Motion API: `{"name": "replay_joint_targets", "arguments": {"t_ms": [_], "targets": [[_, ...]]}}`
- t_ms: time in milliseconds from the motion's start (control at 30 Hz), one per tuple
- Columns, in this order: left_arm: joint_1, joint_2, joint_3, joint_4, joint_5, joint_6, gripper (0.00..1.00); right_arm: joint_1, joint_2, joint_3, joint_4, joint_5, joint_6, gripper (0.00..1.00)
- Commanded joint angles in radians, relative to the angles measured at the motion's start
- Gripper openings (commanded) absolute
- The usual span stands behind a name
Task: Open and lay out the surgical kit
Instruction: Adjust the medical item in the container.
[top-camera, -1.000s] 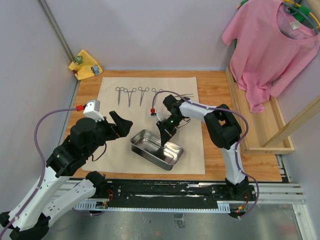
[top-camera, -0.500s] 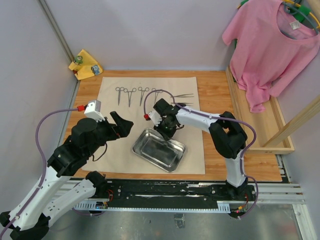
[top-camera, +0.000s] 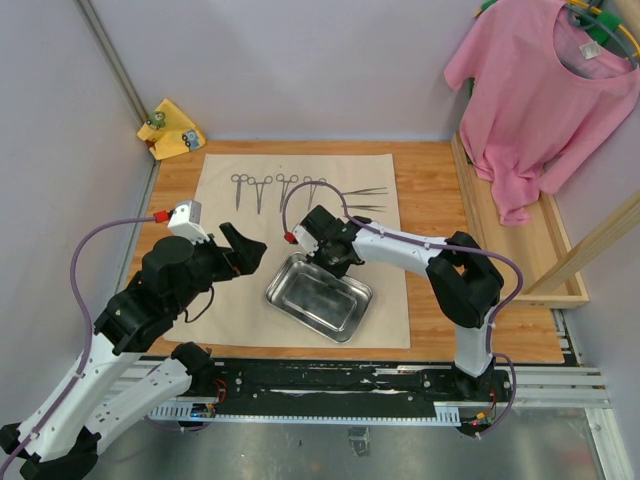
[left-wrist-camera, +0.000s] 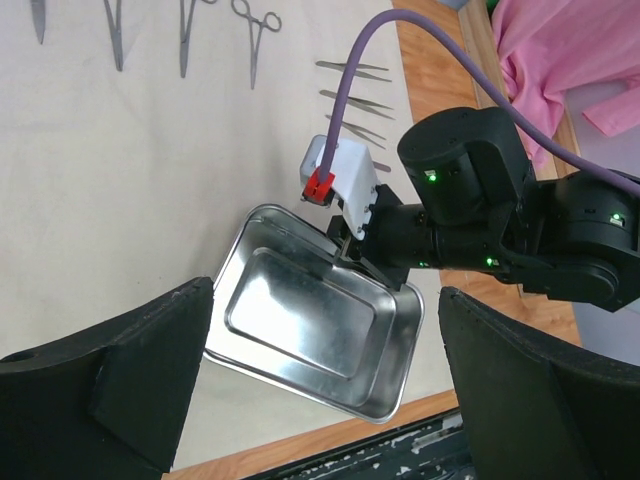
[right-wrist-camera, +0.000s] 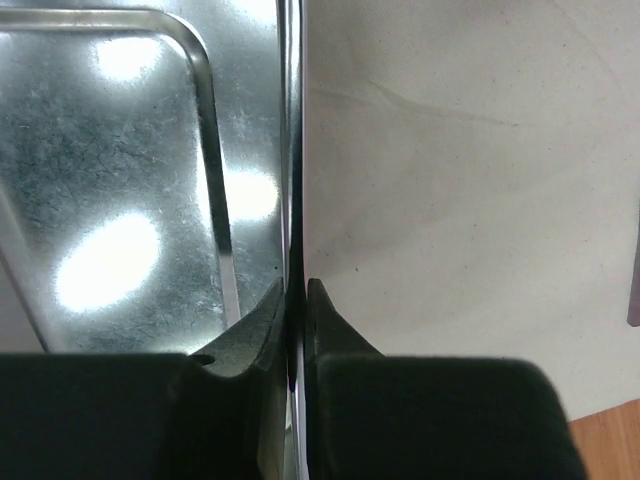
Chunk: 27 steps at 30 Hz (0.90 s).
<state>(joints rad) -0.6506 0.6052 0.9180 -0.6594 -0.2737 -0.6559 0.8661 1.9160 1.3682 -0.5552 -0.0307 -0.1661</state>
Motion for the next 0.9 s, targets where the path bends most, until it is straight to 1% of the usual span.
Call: {"name": "replay_joint_targets", "arguments": {"t_ms": [0, 200, 367, 700, 733, 767, 800, 867], "targets": [[-0.004, -0.004, -0.014, 0.033, 0.003, -0.006, 0.98, 0.018, 0.012, -0.004, -0.007, 0.111, -0.021, 0.01], [-0.004, -0.008, -0.017, 0.032, 0.002, -0.007, 0.98, 0.031, 0.029, -0.002, -0.014, 0.107, -0.023, 0.01], [-0.004, -0.007, -0.018, 0.034, 0.005, -0.007, 0.98, 0.031, 0.051, 0.007, -0.019, 0.095, -0.023, 0.07], [-0.004, -0.005, -0.019, 0.036, 0.004, -0.008, 0.98, 0.031, 0.061, 0.031, -0.028, 0.085, -0.018, 0.26], [-0.004, -0.005, -0.019, 0.036, 0.004, -0.008, 0.98, 0.031, 0.061, 0.033, -0.028, 0.084, -0.018, 0.29], [-0.004, -0.004, -0.019, 0.036, 0.004, -0.007, 0.98, 0.031, 0.061, 0.035, -0.028, 0.085, -0.017, 0.38], [-0.004, -0.004, -0.019, 0.036, 0.004, -0.006, 0.98, 0.031, 0.087, 0.037, -0.027, 0.084, -0.015, 0.43], [-0.004, -0.005, -0.019, 0.035, 0.002, -0.006, 0.98, 0.031, 0.095, 0.041, -0.028, 0.084, -0.015, 0.44]]}}
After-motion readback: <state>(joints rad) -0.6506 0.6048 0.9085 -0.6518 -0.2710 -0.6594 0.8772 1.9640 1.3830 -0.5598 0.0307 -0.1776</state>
